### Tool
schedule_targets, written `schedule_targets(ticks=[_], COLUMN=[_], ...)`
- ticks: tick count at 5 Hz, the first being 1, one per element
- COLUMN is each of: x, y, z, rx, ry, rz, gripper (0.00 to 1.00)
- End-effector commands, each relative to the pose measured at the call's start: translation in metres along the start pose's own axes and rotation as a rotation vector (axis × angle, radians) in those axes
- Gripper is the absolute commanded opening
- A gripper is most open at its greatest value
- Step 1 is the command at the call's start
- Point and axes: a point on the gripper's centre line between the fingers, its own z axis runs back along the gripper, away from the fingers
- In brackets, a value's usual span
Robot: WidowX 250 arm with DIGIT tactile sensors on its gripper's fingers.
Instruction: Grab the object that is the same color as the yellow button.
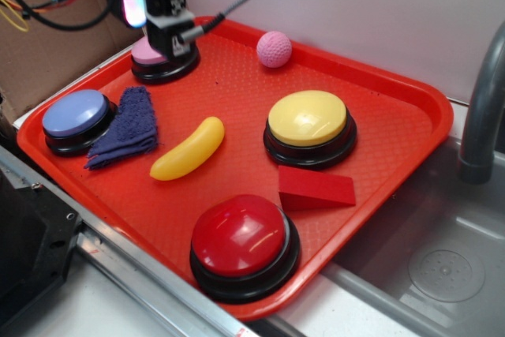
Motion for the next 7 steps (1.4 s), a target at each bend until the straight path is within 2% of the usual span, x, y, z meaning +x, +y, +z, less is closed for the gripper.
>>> schedule_targets(ticks=[1,2,3,5,6,7], x=[0.006,0.010,0.010,0.007,0.006,0.005], y=[-0.001,-0.014,-0.021,-0.022,-0.020,-0.019], z=[-0.058,-0.081,-0.080,-0.097,-0.114,-0.117], rx=[-0.038,-0.070,-0.080,-0.098,-0.099,-0.093], ry=[0.006,0.039,0.044,0.098,0.136,0.137], rz=[-0.105,-0.123,-0.123,-0.077,-0.064,-0.068], gripper=[1.00,1.00,1.00,1.00,0.94,0.00])
